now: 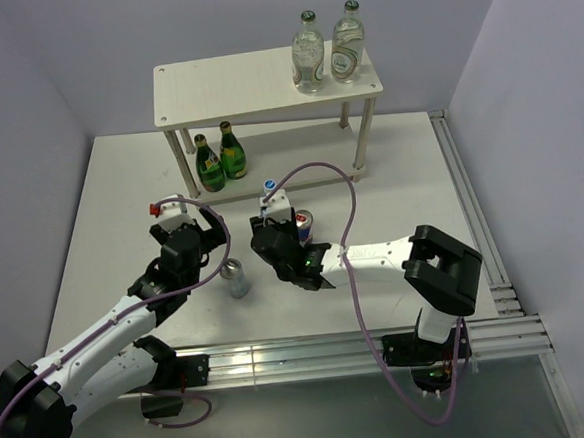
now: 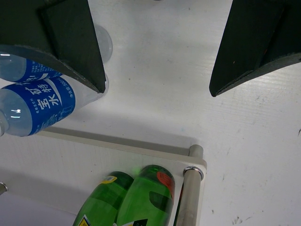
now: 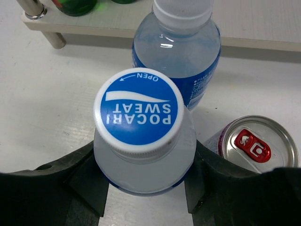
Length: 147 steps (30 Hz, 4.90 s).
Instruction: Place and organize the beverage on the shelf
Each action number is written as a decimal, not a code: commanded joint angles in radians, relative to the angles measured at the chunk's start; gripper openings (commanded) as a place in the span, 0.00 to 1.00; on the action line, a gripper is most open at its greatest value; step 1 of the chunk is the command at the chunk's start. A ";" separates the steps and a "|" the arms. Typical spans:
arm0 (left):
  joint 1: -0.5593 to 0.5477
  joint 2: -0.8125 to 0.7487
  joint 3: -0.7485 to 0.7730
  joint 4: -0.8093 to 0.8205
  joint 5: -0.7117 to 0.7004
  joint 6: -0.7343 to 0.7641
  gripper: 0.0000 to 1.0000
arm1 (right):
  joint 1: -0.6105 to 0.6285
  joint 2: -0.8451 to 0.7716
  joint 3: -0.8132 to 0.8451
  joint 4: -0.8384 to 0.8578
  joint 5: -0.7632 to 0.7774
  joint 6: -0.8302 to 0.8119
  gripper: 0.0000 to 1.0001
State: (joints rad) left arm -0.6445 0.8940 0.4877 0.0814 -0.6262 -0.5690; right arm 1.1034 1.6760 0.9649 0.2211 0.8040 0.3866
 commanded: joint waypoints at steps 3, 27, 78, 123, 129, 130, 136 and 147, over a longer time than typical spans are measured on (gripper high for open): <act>0.005 -0.001 -0.001 0.009 -0.007 -0.003 0.99 | -0.007 -0.031 0.000 0.054 -0.002 0.031 0.00; 0.003 -0.032 -0.003 -0.006 -0.023 -0.006 0.99 | 0.139 -0.585 0.175 -0.312 0.224 -0.158 0.00; 0.009 0.077 0.015 0.031 -0.029 0.020 0.99 | -0.643 0.123 0.495 0.162 -0.212 -0.187 0.00; 0.014 0.054 0.015 0.020 -0.021 0.015 0.99 | -0.597 0.211 0.390 -0.042 -0.118 -0.117 0.67; 0.014 0.051 0.014 0.020 -0.023 0.015 0.99 | -0.594 0.218 0.390 -0.048 -0.123 -0.114 0.70; 0.014 0.051 0.014 0.018 -0.023 0.015 0.99 | -0.594 0.218 0.391 -0.049 -0.121 -0.114 0.71; 0.013 0.048 0.014 0.017 -0.024 0.015 0.99 | -0.590 0.226 0.396 -0.063 -0.117 -0.109 0.92; 0.014 0.048 0.014 0.017 -0.026 0.014 0.99 | -0.583 0.188 0.344 -0.060 -0.106 -0.094 0.93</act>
State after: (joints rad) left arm -0.6353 0.9573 0.4789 0.0856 -0.6445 -0.5617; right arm 0.5129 1.8442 1.3586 0.2691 0.7116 0.2802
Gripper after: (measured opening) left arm 0.994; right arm 0.930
